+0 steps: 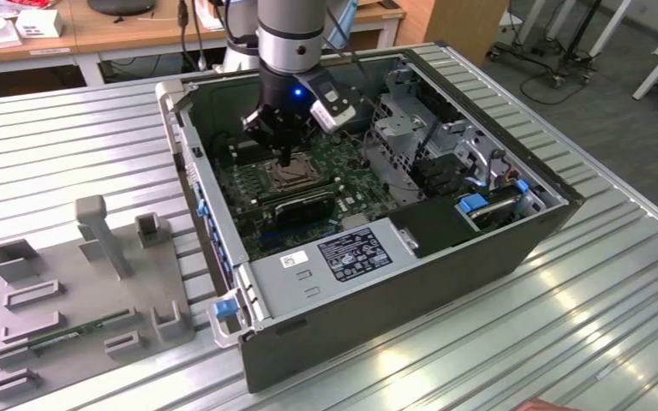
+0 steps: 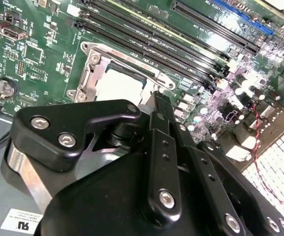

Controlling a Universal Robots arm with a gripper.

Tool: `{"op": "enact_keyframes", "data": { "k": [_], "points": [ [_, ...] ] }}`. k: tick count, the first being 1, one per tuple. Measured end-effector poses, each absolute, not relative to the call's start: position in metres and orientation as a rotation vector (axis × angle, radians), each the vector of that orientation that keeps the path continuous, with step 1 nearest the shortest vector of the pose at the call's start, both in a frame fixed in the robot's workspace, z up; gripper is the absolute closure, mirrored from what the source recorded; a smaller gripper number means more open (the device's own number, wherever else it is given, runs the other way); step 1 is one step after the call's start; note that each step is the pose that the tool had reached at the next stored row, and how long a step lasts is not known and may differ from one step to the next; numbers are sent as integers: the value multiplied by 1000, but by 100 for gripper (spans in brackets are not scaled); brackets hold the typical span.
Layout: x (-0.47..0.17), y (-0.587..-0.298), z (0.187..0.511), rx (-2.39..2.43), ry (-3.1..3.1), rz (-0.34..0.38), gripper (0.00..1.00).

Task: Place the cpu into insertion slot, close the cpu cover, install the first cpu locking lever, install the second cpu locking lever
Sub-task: 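Install the second cpu locking lever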

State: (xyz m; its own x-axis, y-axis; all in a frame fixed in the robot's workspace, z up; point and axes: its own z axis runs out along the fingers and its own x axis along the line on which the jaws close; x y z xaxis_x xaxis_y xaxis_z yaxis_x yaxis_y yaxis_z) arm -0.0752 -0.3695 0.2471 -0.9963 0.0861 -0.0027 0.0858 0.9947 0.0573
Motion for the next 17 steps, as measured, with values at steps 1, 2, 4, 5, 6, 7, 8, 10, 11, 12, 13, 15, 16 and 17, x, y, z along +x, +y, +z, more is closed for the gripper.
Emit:
{"op": "enact_keyframes", "data": {
  "k": [1, 2, 4, 5, 6, 7, 8, 10, 11, 12, 13, 15, 16, 17],
  "points": [
    [-75, -370, 246, 135, 3132, 90, 89],
    [-75, -370, 245, 135, 3132, 89, 89],
    [-75, -371, 245, 135, 3132, 89, 89],
    [-75, -371, 245, 135, 3132, 90, 89],
    [-75, -372, 244, 135, 3132, 90, 89],
    [-75, -372, 244, 135, 3132, 89, 89],
    [-75, -373, 244, 135, 3132, 90, 89],
    [-75, -373, 244, 135, 3132, 89, 89],
    [-75, -374, 244, 135, 3132, 89, 89],
    [-75, -374, 244, 135, 3132, 89, 89],
    [-75, -375, 244, 135, 3132, 89, 89],
    [-75, -375, 243, 135, 3132, 90, 89],
    [-75, -375, 242, 135, 3132, 89, 89],
    [-75, -375, 240, 135, 3132, 89, 89]
  ]
}}
